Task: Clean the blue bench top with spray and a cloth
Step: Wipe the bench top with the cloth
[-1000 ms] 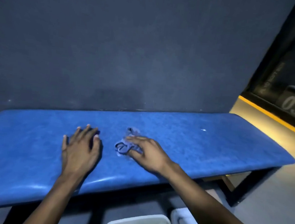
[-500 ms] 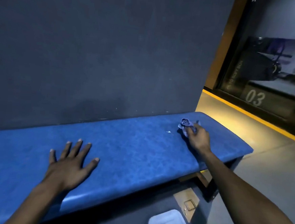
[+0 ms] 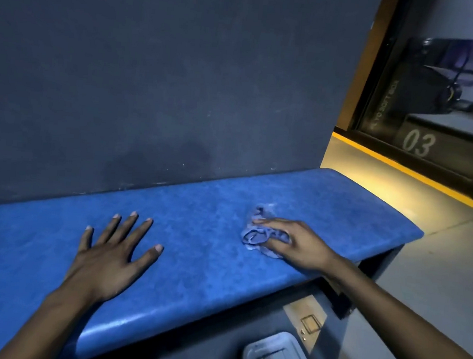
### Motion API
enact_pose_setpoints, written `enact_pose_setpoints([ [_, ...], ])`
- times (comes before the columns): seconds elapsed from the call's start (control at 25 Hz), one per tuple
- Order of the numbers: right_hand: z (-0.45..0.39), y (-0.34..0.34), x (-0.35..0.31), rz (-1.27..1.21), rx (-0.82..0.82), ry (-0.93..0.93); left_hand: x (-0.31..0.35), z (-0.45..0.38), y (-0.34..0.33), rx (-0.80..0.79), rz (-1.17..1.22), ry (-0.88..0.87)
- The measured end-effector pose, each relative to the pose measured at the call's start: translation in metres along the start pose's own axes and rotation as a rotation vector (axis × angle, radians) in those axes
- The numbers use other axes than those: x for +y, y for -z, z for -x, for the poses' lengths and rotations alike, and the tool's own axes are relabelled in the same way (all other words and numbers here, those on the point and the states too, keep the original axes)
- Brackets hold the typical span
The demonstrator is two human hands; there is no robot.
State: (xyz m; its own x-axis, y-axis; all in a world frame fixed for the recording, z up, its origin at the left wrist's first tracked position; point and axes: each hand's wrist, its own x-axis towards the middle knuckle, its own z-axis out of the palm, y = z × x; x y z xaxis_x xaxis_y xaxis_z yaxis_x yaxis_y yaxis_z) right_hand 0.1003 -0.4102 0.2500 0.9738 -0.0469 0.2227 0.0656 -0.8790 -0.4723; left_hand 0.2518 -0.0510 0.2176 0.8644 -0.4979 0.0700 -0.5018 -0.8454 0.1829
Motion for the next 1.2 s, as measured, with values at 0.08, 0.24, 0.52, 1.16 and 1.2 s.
enact_pose_setpoints([
  [0.08,0.001,0.014,0.024,0.096,0.097,-0.103,0.002,0.0,0.0,-0.004,0.002,-0.002],
  [0.24,-0.085,0.009,0.036,0.074,0.172,-0.341,0.003,0.0,-0.002,-0.006,-0.002,0.008],
  [0.52,0.0,-0.031,-0.048,-0.109,-0.17,0.149,-0.005,-0.001,-0.004,0.018,0.04,-0.007],
  [1.16,-0.013,-0.022,-0.023,0.048,0.032,0.073,-0.005,-0.002,-0.005,0.034,0.053,-0.001],
  [1.2,-0.029,-0.021,-0.012,0.089,0.111,-0.038,-0.004,-0.001,-0.004,0.043,0.068,-0.008],
])
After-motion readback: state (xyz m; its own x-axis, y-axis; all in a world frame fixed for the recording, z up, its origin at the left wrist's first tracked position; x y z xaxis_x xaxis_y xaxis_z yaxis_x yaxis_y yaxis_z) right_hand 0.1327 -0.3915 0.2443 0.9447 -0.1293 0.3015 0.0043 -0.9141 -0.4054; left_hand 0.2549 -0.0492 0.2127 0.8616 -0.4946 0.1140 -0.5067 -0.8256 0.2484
